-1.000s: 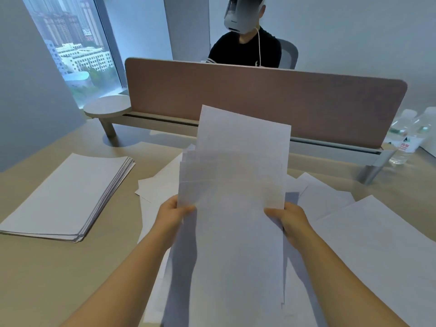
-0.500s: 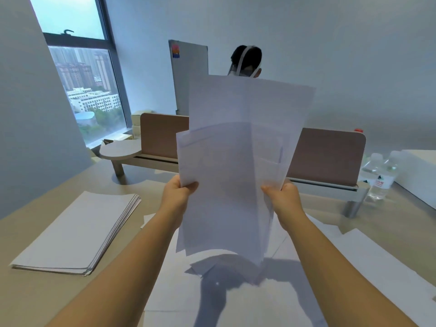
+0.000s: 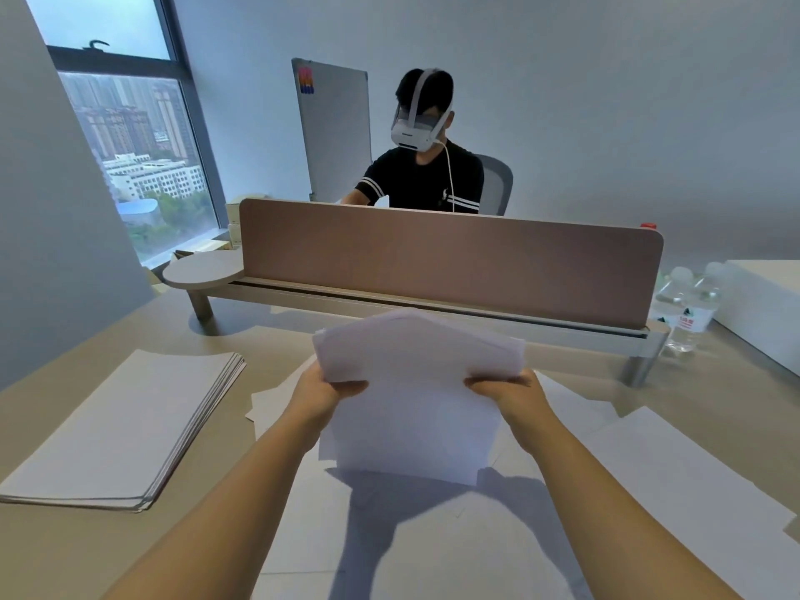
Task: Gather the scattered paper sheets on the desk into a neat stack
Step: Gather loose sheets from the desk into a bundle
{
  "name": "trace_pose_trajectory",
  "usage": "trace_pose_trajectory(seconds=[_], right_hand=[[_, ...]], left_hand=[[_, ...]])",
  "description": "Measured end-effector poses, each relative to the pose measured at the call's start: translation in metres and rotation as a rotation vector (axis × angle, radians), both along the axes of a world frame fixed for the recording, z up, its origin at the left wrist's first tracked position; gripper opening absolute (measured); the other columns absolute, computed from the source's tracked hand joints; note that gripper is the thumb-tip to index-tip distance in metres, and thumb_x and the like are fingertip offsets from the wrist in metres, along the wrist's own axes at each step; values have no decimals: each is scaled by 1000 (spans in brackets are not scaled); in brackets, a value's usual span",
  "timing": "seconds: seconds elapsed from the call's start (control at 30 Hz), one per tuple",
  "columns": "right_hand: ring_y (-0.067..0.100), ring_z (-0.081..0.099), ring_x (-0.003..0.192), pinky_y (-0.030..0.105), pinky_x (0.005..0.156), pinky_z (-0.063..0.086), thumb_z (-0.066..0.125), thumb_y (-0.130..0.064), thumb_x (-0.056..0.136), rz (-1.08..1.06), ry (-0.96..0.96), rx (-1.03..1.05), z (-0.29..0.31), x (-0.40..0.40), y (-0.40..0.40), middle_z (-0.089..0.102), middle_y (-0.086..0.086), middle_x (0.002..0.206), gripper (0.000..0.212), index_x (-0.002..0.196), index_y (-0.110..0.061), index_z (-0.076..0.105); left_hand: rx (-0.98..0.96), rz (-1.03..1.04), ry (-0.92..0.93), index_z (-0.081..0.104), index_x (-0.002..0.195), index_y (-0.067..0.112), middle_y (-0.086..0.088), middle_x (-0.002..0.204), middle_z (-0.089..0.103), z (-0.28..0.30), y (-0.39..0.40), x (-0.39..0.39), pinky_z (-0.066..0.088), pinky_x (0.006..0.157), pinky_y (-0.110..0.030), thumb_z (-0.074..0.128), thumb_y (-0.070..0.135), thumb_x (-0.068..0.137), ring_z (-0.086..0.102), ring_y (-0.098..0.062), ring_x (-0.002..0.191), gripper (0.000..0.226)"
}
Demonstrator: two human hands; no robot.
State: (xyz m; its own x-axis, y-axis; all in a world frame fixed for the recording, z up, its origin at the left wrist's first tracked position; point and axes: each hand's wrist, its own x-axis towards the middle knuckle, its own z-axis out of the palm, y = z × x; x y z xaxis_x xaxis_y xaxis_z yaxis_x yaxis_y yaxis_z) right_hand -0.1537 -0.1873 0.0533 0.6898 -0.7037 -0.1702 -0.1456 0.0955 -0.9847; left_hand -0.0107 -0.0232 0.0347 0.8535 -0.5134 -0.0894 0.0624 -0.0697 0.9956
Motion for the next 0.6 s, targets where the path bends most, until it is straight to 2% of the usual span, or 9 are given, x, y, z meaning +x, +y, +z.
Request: trace_pose_trajectory(seconds=[0.1,0.23,0.37,0.43,0.53,0.6], right_hand=[[28,54,91,37,80,45,65,1,81,-81,-37,-14,4,6,-4,58,9,102,32,112,2,57],[28,56,88,36,80,46,64,-1,81,-37,-30,-52,-6,3,-16,60,9,101,26,107,-3,58],[32,60,94,44,91,49,64,-3,82,28,90,26,-52,-5,-18,63,16,110,21,102,-8,57],[32,60,97,44,93,48,67,-3,80,15,119,74,-71,-5,-13,63,15,112,26,104,-7,58],[32,59,100,45,95,47,70,-3,76,-44,99,106,-80,0,-6,63,13,109,36,110,-2,59],[29,58,94,39,88,48,68,0,77,-37,53,103,-74,4,-6,62,8,102,28,103,-4,60]], left_hand=[[-48,-10,11,63,87,16,-5,87,65,2,-5,3,47,63,-29,74,4,64,59,-26,84,29],[-58,-78,49,60,94,19,-5,94,65,-10,-3,12,50,70,-34,69,6,77,61,-27,88,24],[13,-65,141,64,89,19,-3,91,69,-53,6,6,51,71,-34,78,24,38,64,-27,85,53],[24,-61,207,63,90,20,-3,93,69,-76,7,1,52,72,-35,77,32,30,64,-24,86,63],[-16,-42,239,60,96,18,-4,98,67,-90,1,-5,52,77,-40,80,30,32,62,-26,91,67],[-41,-20,232,60,95,18,-2,95,66,-87,-5,-6,53,75,-38,78,22,43,61,-25,88,55]])
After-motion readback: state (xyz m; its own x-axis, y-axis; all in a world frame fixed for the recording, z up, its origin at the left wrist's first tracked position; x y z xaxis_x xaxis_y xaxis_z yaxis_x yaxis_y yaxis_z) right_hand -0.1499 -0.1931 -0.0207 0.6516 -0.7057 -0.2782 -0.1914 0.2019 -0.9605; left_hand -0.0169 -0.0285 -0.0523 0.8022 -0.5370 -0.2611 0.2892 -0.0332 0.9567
